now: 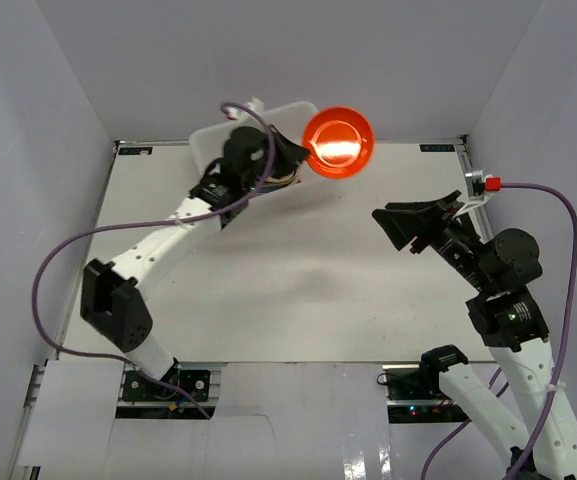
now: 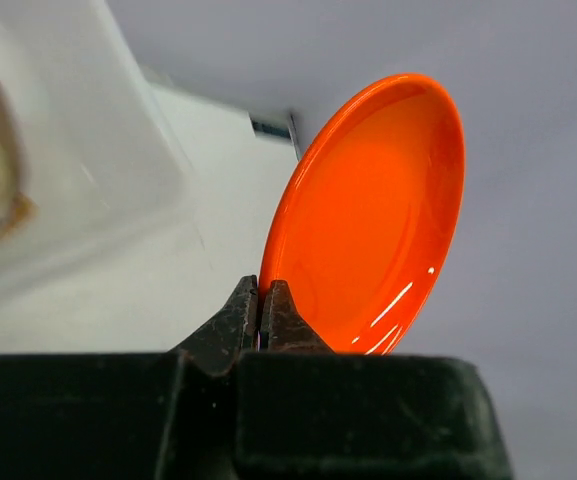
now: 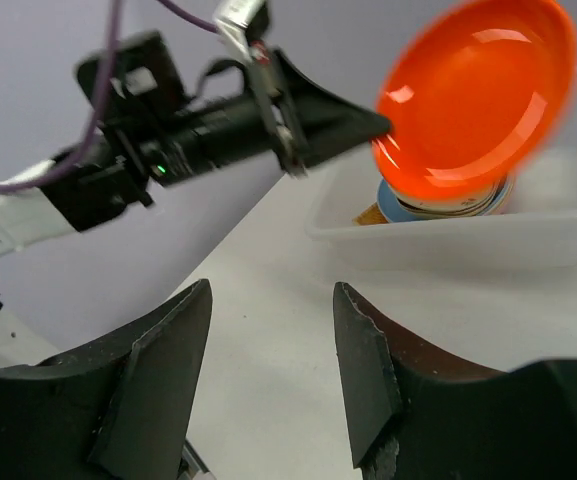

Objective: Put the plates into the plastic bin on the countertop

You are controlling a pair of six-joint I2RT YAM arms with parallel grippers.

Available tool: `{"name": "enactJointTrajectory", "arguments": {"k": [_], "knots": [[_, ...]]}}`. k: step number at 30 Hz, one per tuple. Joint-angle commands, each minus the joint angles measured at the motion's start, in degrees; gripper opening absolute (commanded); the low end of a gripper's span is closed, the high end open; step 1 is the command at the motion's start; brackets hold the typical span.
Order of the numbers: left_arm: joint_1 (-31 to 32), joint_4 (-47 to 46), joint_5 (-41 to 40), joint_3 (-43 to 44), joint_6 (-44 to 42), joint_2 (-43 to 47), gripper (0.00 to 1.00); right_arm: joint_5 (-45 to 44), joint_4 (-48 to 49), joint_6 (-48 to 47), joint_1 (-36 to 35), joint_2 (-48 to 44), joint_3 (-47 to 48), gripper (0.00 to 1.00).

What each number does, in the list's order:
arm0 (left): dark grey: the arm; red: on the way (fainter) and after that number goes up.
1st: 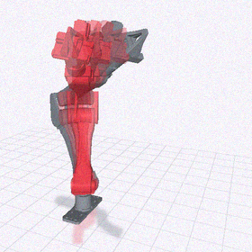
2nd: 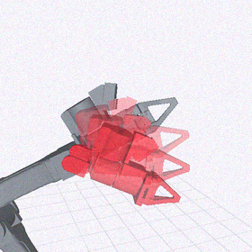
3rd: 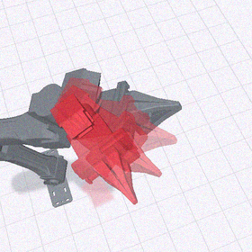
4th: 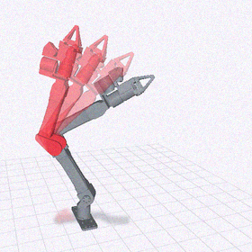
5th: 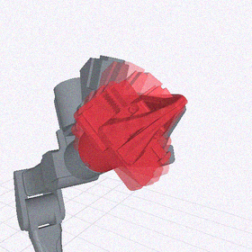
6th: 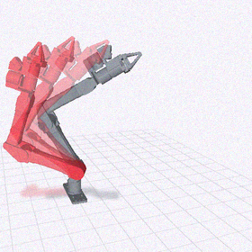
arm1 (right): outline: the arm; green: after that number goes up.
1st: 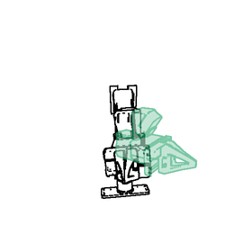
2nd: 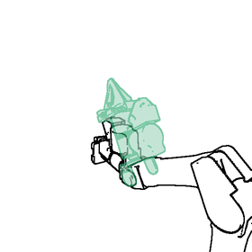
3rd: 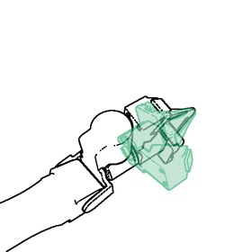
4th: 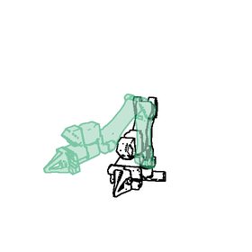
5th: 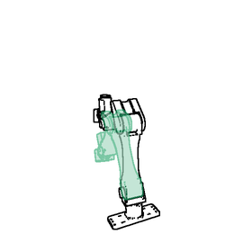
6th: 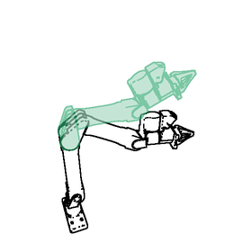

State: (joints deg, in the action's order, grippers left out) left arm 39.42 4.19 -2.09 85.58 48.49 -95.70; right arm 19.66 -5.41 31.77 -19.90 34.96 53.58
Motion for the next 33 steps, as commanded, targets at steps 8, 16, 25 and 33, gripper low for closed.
{"name": "enactJointTrajectory", "arguments": {"k": [8,16,25,33], "knots": [[-20.4,20.3,-2.5,4.1,-7.1,-0.3,0.00,2.2,8.1,2.5,-0.2,5.6,-3.8,0.57],[-22.2,22.3,-4.4,13.5,-7.4,-10.3,0.00,2.1,8.3,2.0,-0.8,8.5,-4.3,0.56],[-22.2,23.9,-5.6,19.0,-8.7,-16.1,0.00,0.8,9.2,1.4,-2.4,11.0,-4.8,0.56],[-22.3,24.5,-5.0,21.5,-10.5,-18.4,0.34,-0.2,10.1,1.2,-4.5,13.0,-4.9,0.56]]}}
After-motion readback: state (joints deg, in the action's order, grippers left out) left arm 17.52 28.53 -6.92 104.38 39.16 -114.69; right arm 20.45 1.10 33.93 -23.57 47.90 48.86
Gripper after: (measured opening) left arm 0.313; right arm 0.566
